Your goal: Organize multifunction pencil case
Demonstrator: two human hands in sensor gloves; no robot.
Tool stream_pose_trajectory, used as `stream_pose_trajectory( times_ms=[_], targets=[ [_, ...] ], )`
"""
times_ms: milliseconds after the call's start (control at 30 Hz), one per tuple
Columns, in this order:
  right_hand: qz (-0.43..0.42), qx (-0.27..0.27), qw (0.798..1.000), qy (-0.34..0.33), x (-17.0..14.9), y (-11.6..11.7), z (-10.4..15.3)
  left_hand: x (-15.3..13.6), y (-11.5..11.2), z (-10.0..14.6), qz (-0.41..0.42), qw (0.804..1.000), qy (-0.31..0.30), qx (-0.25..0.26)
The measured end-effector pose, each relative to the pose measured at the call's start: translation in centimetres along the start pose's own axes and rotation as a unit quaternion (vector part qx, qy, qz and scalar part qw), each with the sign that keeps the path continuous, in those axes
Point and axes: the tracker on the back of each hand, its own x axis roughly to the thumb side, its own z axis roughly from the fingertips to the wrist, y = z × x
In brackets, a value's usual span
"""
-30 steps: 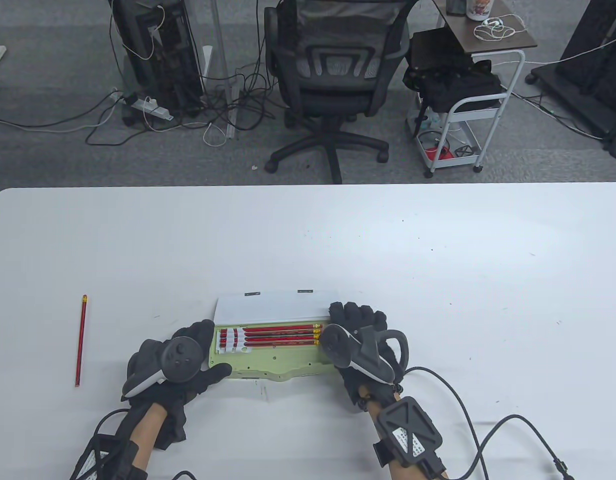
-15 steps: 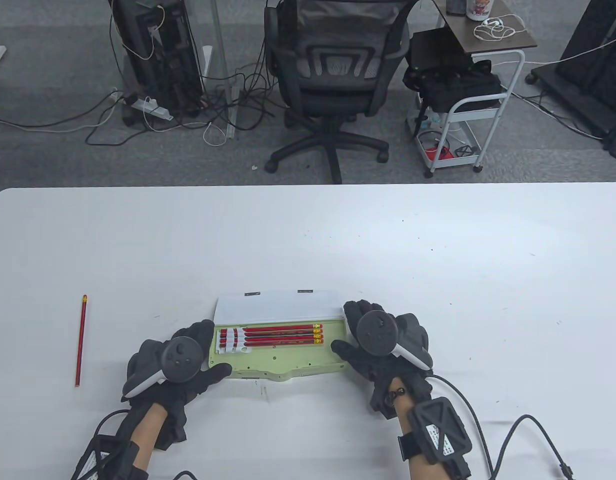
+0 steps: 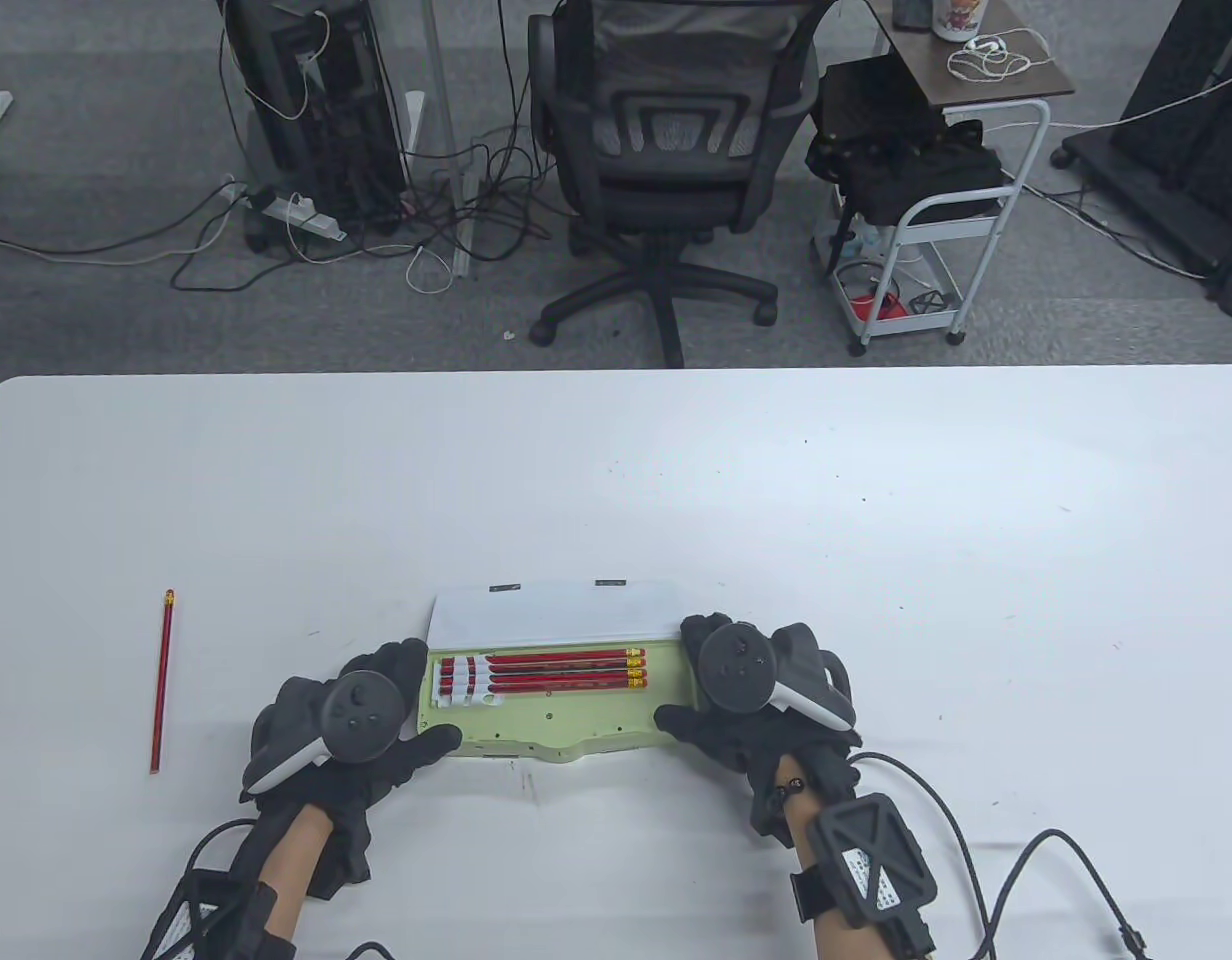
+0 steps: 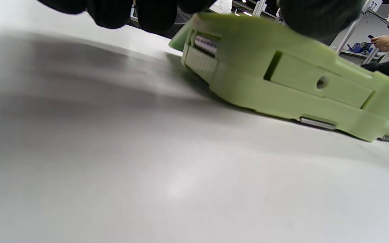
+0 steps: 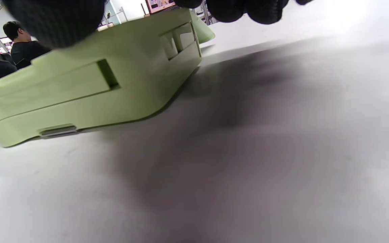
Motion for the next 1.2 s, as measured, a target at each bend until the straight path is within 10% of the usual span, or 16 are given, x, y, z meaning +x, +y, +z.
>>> stream_pose_trajectory(
  times_ms=[267, 533, 1200],
  targets=[
    [0.002, -0.001, 1.0, 0.0, 0.1, 0.0, 0.0, -4.5, 5.1, 1.9, -0.014, 0.975, 0.198, 0.102],
    [0.004, -0.004, 1.0, -0.002, 0.0, -0.1, -0.1, -11.6, 7.9, 4.4, -0.072, 0.901, 0.427, 0.034],
    [0.0, -0.006, 1.0, -0.003, 0.1, 0.0, 0.0, -14.6, 3.5, 2.8, -0.164, 0.846, 0.502, -0.068]
  ],
)
